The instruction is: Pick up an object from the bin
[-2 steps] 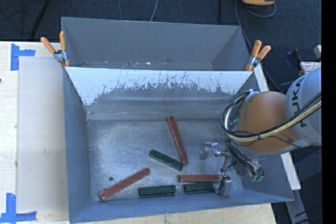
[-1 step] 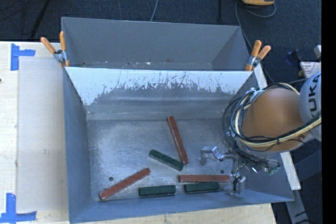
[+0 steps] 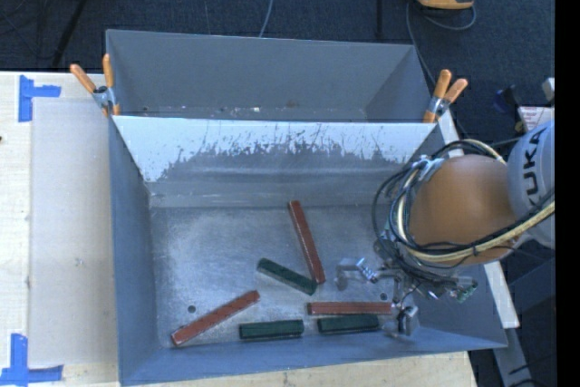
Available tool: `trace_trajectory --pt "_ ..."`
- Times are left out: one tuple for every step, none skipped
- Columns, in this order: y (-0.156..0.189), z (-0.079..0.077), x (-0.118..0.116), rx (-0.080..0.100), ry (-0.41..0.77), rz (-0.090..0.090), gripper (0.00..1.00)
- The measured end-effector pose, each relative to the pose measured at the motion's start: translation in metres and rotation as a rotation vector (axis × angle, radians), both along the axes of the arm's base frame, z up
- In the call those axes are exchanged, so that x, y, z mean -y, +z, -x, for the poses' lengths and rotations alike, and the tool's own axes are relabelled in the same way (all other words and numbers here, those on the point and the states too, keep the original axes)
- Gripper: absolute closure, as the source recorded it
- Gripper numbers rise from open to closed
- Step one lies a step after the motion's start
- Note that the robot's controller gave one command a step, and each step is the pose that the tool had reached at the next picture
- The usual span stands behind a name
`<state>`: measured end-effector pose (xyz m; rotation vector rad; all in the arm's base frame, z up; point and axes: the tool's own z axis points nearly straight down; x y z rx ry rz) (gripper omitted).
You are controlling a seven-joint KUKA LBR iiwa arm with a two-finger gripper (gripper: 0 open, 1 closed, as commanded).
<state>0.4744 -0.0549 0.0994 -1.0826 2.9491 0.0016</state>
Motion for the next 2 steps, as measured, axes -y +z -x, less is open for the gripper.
trace_trajectory --pt "-0.0279 -0.0009 0.0004 0.015 0.1 0.0 0.0" --pt "-0.0268 -0.0036 -0.0006 0.01 0.1 0.0 0.0"
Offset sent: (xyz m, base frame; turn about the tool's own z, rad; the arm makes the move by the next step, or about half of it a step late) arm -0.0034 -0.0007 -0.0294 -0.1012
